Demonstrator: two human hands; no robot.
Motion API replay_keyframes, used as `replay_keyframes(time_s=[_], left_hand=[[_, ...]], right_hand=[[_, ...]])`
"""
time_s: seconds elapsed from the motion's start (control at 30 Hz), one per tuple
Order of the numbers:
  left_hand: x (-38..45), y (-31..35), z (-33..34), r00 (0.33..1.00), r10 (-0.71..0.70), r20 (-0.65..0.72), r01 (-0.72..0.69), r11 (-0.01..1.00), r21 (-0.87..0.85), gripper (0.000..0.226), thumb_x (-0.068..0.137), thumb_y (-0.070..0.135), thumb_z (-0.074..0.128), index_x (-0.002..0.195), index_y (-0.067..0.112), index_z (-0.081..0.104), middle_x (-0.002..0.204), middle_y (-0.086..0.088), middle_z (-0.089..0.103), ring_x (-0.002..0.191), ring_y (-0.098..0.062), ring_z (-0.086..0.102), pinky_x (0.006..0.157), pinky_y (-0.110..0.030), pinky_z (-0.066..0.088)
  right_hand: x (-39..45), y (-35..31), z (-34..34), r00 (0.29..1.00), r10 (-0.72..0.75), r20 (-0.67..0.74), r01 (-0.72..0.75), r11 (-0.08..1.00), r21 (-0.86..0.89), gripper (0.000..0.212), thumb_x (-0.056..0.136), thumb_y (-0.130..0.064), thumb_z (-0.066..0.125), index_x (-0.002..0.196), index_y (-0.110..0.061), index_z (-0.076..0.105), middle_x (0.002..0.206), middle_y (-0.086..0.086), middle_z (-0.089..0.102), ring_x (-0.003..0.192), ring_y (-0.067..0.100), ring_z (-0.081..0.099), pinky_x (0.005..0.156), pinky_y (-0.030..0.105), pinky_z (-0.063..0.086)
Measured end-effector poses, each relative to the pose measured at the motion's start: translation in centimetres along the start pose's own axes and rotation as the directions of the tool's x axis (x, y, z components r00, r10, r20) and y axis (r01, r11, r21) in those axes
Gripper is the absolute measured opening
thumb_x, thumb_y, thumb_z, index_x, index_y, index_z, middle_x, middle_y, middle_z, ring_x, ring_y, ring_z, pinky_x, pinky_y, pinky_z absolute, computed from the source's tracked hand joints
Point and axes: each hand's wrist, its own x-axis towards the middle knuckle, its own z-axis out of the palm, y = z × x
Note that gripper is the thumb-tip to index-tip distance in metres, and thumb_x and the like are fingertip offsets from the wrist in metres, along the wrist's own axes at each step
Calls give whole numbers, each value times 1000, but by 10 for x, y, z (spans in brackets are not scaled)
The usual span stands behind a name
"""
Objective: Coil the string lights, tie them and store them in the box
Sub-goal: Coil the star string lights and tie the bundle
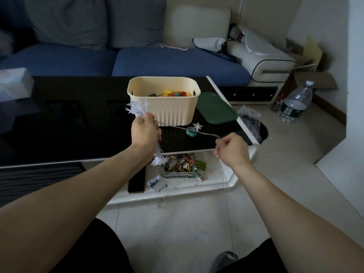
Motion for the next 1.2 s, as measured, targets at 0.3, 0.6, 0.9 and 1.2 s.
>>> replay_keyframes(time_s=[0.3,0.6,0.9,1.2], left_hand=[[-2,9,2,987,-130,94,145,974,-176,21,107,16,32,98,8,49,84,-15,72,84,-32,73,81,-40,60],[-2,12,2,957,-192,216,241,943,-229,26,107,21,33,84,16,45,60,2,31,47,-12,29,47,-28,42],[-2,3,-2,947,-205,246,225,973,-53,18,105,21,39,91,13,47,60,2,34,47,-10,30,47,-25,28],[-11,-12,10,928,-157,337,132,987,96,27,105,11,42,78,9,50,68,-9,50,53,-18,45,55,-33,42]], right_hand=[[6,0,9,984,-111,-143,123,989,81,15,99,-25,62,92,-11,61,88,5,71,81,14,66,63,13,44],[-2,-13,11,965,-187,183,201,978,-62,13,94,-29,69,86,-20,66,83,-4,67,75,8,61,65,18,46],[-19,-13,5,702,-23,712,172,975,-138,19,98,-26,63,88,-11,71,74,11,72,70,20,66,85,49,58],[-16,-10,2,731,-24,682,150,981,-126,19,94,-27,69,82,-13,74,104,10,73,71,16,62,67,34,59]])
